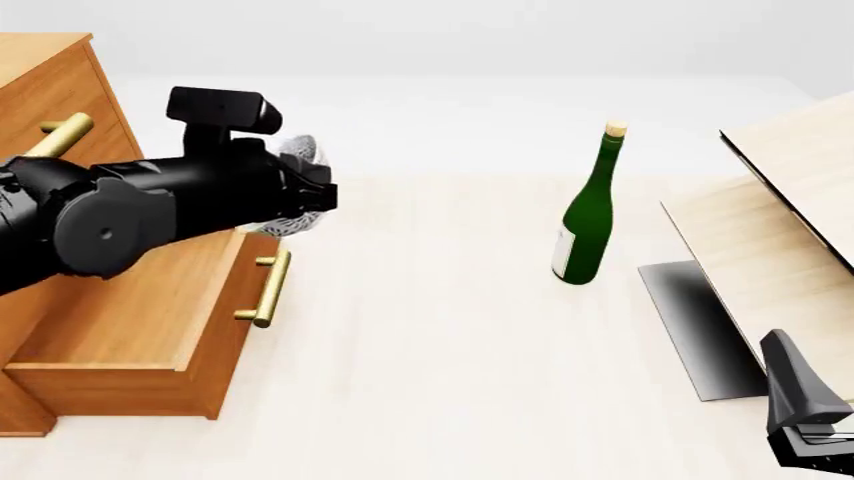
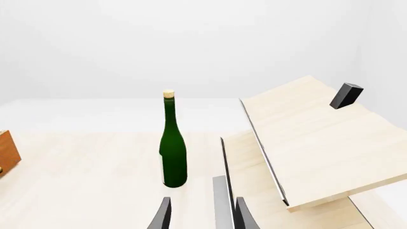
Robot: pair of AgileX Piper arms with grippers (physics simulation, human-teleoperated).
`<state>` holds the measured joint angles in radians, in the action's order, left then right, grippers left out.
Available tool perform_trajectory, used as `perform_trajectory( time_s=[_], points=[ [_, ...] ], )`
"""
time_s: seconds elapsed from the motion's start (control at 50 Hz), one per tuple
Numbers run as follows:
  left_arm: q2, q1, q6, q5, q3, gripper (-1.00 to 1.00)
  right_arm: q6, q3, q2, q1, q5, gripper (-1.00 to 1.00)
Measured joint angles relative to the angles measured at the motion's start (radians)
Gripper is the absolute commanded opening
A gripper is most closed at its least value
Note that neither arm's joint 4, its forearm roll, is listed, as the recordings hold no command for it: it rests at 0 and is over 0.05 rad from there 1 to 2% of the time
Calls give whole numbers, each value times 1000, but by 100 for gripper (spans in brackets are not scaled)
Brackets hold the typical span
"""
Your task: Put the bowl in the bottom drawer of the cabinet.
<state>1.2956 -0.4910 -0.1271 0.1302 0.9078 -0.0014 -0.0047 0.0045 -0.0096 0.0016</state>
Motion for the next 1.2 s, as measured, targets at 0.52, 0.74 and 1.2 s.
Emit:
perform_trajectory(
  time_s=[0.52,0.74,1.2],
  points=[
    [-119,105,6,19,-77,-100,0,0,0,0,0,100],
    [-155,147,5,18,-110,-100,0,0,0,0,0,100],
    [-225,243,7,6,-176,-100,0,0,0,0,0,100]
  ],
)
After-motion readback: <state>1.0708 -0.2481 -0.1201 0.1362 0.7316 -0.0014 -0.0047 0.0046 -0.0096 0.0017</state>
